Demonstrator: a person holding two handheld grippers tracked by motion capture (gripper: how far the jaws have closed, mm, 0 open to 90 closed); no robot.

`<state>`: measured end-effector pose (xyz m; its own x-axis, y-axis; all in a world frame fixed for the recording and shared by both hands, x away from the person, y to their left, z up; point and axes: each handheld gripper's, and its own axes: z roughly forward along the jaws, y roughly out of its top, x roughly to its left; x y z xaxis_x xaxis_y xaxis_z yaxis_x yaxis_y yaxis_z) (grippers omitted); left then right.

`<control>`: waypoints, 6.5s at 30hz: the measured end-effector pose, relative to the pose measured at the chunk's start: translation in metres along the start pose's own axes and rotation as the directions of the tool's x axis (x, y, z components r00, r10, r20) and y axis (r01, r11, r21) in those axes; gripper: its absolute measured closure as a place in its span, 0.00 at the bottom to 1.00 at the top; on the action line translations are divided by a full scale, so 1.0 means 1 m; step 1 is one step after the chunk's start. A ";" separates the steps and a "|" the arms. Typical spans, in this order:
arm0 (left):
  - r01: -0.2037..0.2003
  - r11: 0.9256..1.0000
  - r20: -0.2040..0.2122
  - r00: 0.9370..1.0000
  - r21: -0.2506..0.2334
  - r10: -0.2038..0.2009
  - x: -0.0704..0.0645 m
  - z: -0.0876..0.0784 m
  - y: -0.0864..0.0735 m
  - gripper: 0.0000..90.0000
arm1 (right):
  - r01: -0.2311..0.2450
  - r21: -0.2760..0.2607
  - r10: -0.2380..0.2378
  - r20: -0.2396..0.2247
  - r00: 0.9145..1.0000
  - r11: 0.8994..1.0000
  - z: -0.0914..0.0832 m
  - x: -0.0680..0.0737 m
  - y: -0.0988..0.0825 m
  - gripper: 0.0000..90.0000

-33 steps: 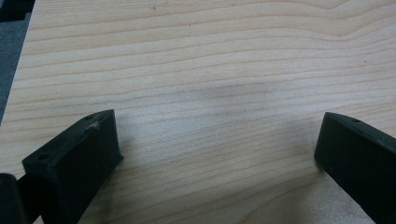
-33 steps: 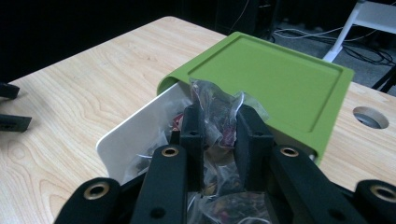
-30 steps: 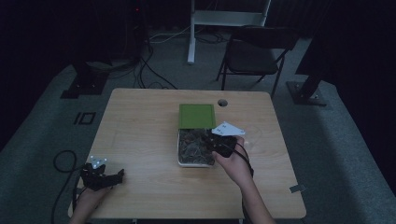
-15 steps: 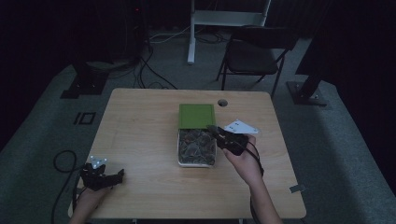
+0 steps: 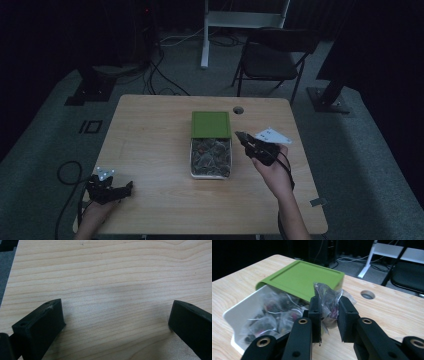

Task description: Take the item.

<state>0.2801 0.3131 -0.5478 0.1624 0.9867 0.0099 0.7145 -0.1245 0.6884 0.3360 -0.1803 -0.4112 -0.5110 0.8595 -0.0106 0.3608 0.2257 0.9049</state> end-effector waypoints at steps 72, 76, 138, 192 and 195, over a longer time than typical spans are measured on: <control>0.000 1.000 0.000 1.000 0.000 0.000 0.000 0.000 0.000 0.01 | -0.179 0.097 0.159 0.181 0.970 0.979 0.009 -0.089 -0.051 0.71; 0.000 1.000 0.000 1.000 0.000 0.000 0.000 0.000 0.000 0.01 | -0.183 0.084 0.166 0.183 0.969 0.979 0.007 -0.090 -0.050 0.63; -0.001 1.000 0.000 1.000 0.000 0.001 0.000 0.000 0.000 0.01 | -0.173 0.144 0.156 0.123 0.980 0.974 -0.032 -0.070 -0.118 0.16; -0.001 1.000 0.000 1.000 0.000 0.001 0.000 0.000 0.000 0.01 | 0.068 0.308 -0.036 -0.111 0.993 0.949 -0.039 -0.053 -0.176 0.13; -0.001 1.000 0.000 1.000 0.000 0.001 0.000 0.000 0.000 0.01 | 0.073 0.307 -0.039 -0.116 0.992 0.949 -0.039 -0.053 -0.176 0.13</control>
<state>0.2801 0.3131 -0.5478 0.1630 0.9866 0.0110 0.7143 -0.1257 0.6885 0.2696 -0.2834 -0.5532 -0.6119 0.7909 0.0038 0.5444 0.4176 0.7275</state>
